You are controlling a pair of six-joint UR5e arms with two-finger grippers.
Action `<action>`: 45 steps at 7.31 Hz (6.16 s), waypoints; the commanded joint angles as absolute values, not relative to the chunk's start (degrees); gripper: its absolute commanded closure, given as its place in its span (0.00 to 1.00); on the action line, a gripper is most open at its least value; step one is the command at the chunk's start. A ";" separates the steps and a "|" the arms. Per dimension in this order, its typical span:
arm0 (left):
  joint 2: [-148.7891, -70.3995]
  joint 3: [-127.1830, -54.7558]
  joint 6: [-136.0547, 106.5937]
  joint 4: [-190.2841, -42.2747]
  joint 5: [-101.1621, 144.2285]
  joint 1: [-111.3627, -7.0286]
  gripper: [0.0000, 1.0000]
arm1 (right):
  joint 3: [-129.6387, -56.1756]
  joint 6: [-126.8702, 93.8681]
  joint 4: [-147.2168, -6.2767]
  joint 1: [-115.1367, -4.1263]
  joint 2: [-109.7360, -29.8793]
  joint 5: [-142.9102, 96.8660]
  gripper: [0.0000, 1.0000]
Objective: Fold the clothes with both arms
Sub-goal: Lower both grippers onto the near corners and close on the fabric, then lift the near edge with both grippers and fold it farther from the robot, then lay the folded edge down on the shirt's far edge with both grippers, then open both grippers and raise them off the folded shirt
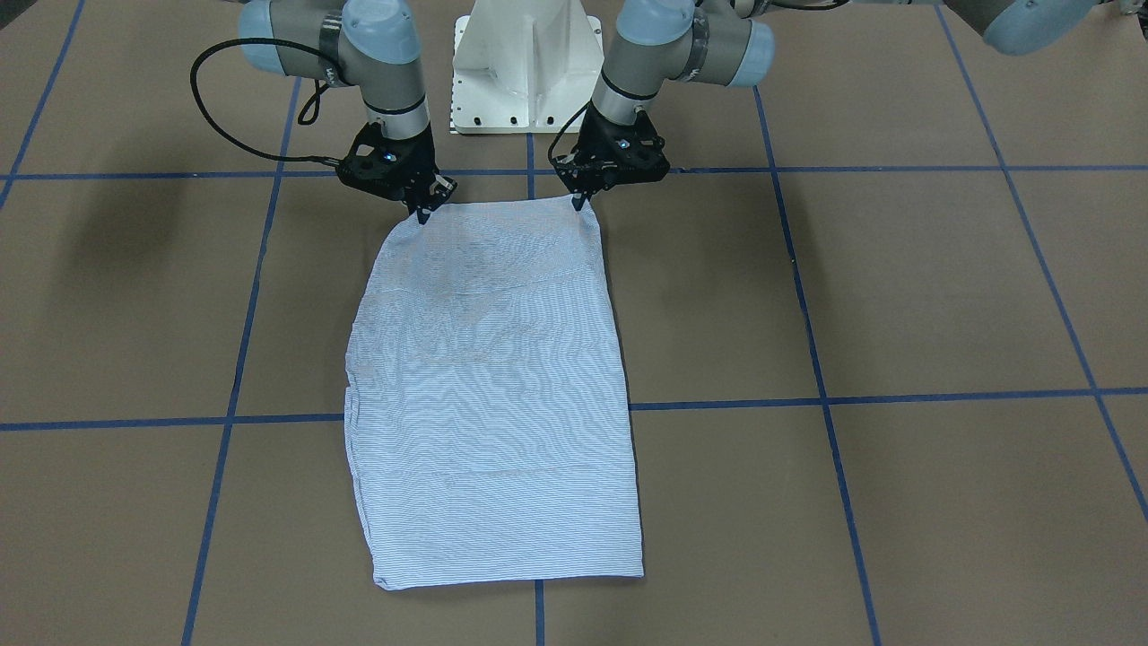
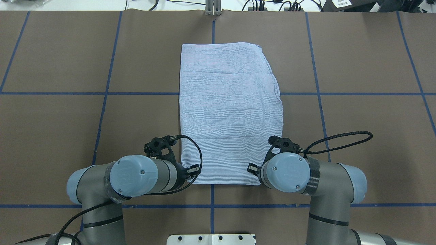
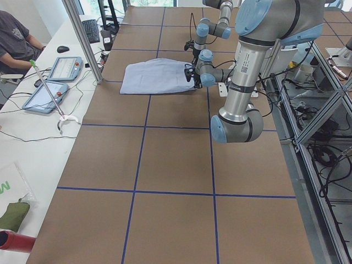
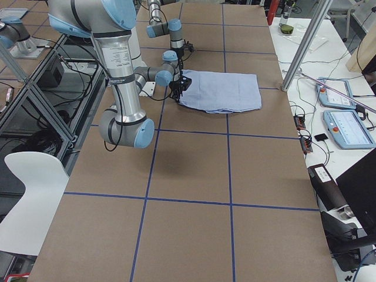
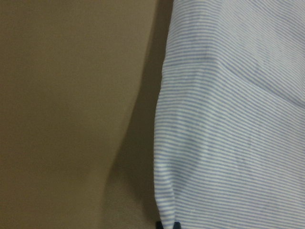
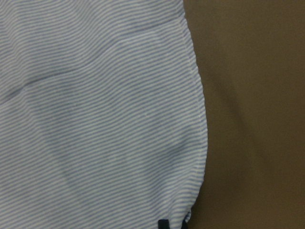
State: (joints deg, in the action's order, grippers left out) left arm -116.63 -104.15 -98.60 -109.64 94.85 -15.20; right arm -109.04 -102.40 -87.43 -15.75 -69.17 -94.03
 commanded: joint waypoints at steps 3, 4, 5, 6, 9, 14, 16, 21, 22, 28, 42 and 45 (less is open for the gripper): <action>-116.63 -105.11 -98.53 -109.60 95.01 -15.21 1.00 | -110.38 -102.92 -87.19 -16.70 -68.38 -93.96 1.00; -116.54 -105.90 -98.53 -109.51 95.01 -15.29 1.00 | -111.09 -102.92 -87.19 -16.79 -68.47 -94.04 1.00; -116.28 -106.60 -98.61 -109.51 95.01 -15.29 1.00 | -111.18 -102.83 -87.19 -16.79 -68.64 -94.39 1.00; -115.67 -107.92 -98.53 -109.08 95.01 -15.29 1.00 | -112.49 -102.31 -87.19 -16.87 -69.25 -95.26 1.00; -115.93 -114.85 -98.53 -102.05 95.01 -13.99 1.00 | -118.81 -102.30 -87.10 -17.05 -71.27 -103.68 1.00; -113.64 -128.80 -98.53 -88.65 97.62 -7.30 1.00 | -127.96 -102.30 -87.63 -17.32 -76.89 -118.83 1.00; -114.25 -129.38 -98.53 -87.01 99.23 -6.77 1.00 | -128.41 -102.30 -87.54 -18.27 -76.64 -121.63 1.00; -117.50 -128.50 -91.08 -87.62 99.14 -18.24 1.00 | -120.35 -100.28 -87.63 -34.59 -68.84 -127.42 1.00; -118.29 -125.19 -90.45 -91.89 99.14 -20.89 1.00 | -119.89 -100.28 -87.63 -36.02 -68.04 -127.44 1.00; -121.45 -102.17 -88.33 -113.00 99.23 -31.80 1.00 | -102.60 -92.82 -87.19 -44.20 -60.05 -126.65 1.00; -124.37 -90.88 -87.45 -122.78 99.14 -33.04 0.38 | -85.69 -90.35 -78.93 -44.30 -52.65 -126.65 0.52; -124.45 -90.79 -87.45 -122.43 99.32 -36.20 0.00 | -85.78 -85.53 -75.86 -45.87 -53.08 -127.26 0.00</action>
State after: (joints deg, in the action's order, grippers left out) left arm -124.46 -90.83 -87.65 -122.61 99.20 -34.65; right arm -85.75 -87.80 -77.44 -45.06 -52.85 -126.98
